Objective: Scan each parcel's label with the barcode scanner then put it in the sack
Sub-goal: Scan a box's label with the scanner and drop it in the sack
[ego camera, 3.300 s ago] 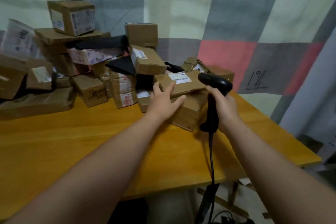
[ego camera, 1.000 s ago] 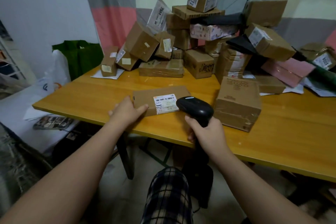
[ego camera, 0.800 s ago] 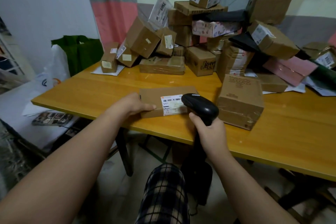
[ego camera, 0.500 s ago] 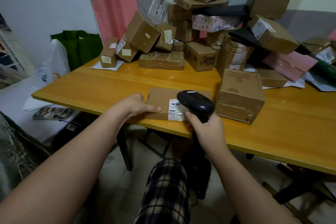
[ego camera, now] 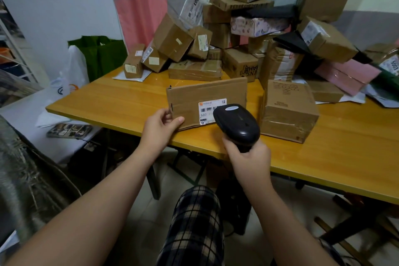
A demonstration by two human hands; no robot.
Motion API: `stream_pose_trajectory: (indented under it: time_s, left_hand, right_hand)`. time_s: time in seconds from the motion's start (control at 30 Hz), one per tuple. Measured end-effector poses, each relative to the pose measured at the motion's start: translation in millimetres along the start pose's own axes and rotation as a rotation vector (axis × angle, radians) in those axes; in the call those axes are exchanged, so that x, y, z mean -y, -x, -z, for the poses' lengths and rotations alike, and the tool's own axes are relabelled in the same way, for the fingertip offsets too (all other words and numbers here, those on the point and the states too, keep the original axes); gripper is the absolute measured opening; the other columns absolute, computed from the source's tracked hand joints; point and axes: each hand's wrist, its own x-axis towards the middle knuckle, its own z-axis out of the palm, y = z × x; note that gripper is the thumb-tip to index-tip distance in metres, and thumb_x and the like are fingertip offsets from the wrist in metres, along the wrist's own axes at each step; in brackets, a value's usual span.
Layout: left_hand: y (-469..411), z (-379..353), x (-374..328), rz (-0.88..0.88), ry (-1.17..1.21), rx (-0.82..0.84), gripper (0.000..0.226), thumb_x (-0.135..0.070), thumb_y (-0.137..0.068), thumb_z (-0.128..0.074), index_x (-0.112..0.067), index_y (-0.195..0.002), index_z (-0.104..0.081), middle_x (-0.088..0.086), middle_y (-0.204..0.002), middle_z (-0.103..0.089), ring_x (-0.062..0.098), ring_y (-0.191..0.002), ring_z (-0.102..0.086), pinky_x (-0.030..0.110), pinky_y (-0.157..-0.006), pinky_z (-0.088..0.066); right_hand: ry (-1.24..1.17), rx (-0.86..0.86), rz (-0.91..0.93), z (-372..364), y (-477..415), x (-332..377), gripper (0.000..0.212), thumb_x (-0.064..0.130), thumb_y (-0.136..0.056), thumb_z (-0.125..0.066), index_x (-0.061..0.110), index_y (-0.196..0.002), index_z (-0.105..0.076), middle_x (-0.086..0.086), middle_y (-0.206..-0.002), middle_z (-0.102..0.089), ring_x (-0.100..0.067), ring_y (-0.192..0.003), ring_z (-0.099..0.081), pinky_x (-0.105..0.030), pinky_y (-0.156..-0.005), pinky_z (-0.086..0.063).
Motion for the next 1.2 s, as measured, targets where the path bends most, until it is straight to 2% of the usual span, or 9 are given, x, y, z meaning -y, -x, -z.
stream_pose_trajectory:
  time_s: [0.17,0.23,0.3,0.37,0.53,0.73,0.87,1.0,1.2]
  left_hand:
    - [4,-3,6,-0.082,0.006,-0.069,0.07,-0.017,-0.088,-0.068,-0.022,-0.147,-0.03,-0.015,-0.092,-0.047,-0.003,-0.072,-0.053,0.002,-0.067,-0.042]
    - [4,-3,9,-0.125,0.004,-0.079,0.081,-0.018,-0.088,-0.069,-0.034,-0.15,-0.019,-0.013,-0.097,-0.046,0.002,-0.071,-0.053,0.006,-0.069,-0.044]
    - [3,-2,10,-0.141,-0.013,-0.078,0.087,-0.02,-0.087,-0.069,-0.042,-0.15,-0.012,-0.01,-0.105,-0.048,0.007,-0.075,-0.056,0.014,-0.074,-0.048]
    - [1,-1,8,-0.146,-0.042,-0.068,0.089,-0.022,-0.088,-0.068,-0.045,-0.149,-0.008,-0.006,-0.113,-0.049,0.009,-0.075,-0.058,0.02,-0.076,-0.05]
    - [-4,2,5,-0.189,-0.119,-0.054,0.092,-0.024,-0.088,-0.068,-0.046,-0.149,-0.004,0.001,-0.126,-0.049,0.007,-0.075,-0.059,0.028,-0.082,-0.052]
    - [-10,4,-1,-0.208,-0.18,-0.043,0.093,-0.023,-0.087,-0.069,-0.048,-0.148,-0.003,0.006,-0.136,-0.048,0.004,-0.079,-0.06,0.024,-0.078,-0.051]
    - [-9,4,-5,-0.219,-0.2,-0.052,0.093,-0.022,-0.087,-0.069,-0.046,-0.149,-0.005,0.006,-0.135,-0.049,0.003,-0.077,-0.06,0.031,-0.082,-0.054]
    - [-10,4,-5,-0.236,-0.179,-0.039,0.091,-0.021,-0.086,-0.07,-0.045,-0.148,-0.008,0.0,-0.127,-0.05,0.002,-0.076,-0.061,0.019,-0.072,-0.048]
    - [-9,14,-13,-0.216,-0.079,-0.027,0.09,-0.014,-0.086,-0.07,-0.028,-0.152,-0.009,-0.016,-0.102,-0.046,-0.009,-0.067,-0.06,0.017,-0.072,-0.047]
  right_hand:
    - [0.107,0.045,0.004,4,5,-3,0.022,0.018,-0.08,-0.074,0.033,-0.079,-0.057,0.012,-0.071,-0.064,0.003,-0.069,-0.06,-0.006,-0.055,-0.042]
    - [0.137,0.057,-0.02,4,5,-7,0.019,0.018,-0.08,-0.072,0.029,-0.076,-0.057,0.008,-0.068,-0.063,-0.004,-0.067,-0.061,-0.012,-0.055,-0.045]
    - [0.166,0.065,-0.044,4,7,-10,0.013,0.018,-0.08,-0.071,0.022,-0.077,-0.059,0.002,-0.066,-0.064,-0.015,-0.067,-0.064,-0.026,-0.058,-0.051]
    - [0.172,0.058,-0.06,4,8,-11,0.013,0.019,-0.081,-0.071,0.02,-0.077,-0.059,-0.002,-0.066,-0.065,-0.019,-0.068,-0.066,-0.035,-0.062,-0.054]
    - [0.157,0.055,-0.07,7,6,-7,0.013,0.02,-0.083,-0.07,0.023,-0.077,-0.058,-0.007,-0.066,-0.067,-0.022,-0.066,-0.067,-0.038,-0.063,-0.055]
    - [0.157,0.053,-0.069,6,6,-4,0.013,0.021,-0.083,-0.069,0.023,-0.076,-0.059,-0.008,-0.068,-0.067,-0.024,-0.068,-0.068,-0.044,-0.065,-0.058]
    - [0.146,0.046,-0.081,7,8,-4,0.01,0.023,-0.083,-0.069,0.022,-0.077,-0.061,-0.009,-0.069,-0.068,-0.028,-0.068,-0.068,-0.049,-0.065,-0.057]
    - [0.111,0.037,-0.108,8,7,-6,0.011,0.021,-0.083,-0.068,0.012,-0.08,-0.063,-0.016,-0.068,-0.067,-0.035,-0.068,-0.067,-0.054,-0.063,-0.056]
    - [0.073,0.11,-0.083,2,6,3,0.01,0.024,-0.083,-0.07,0.026,-0.081,-0.061,-0.01,-0.068,-0.068,-0.029,-0.067,-0.067,-0.047,-0.066,-0.057]
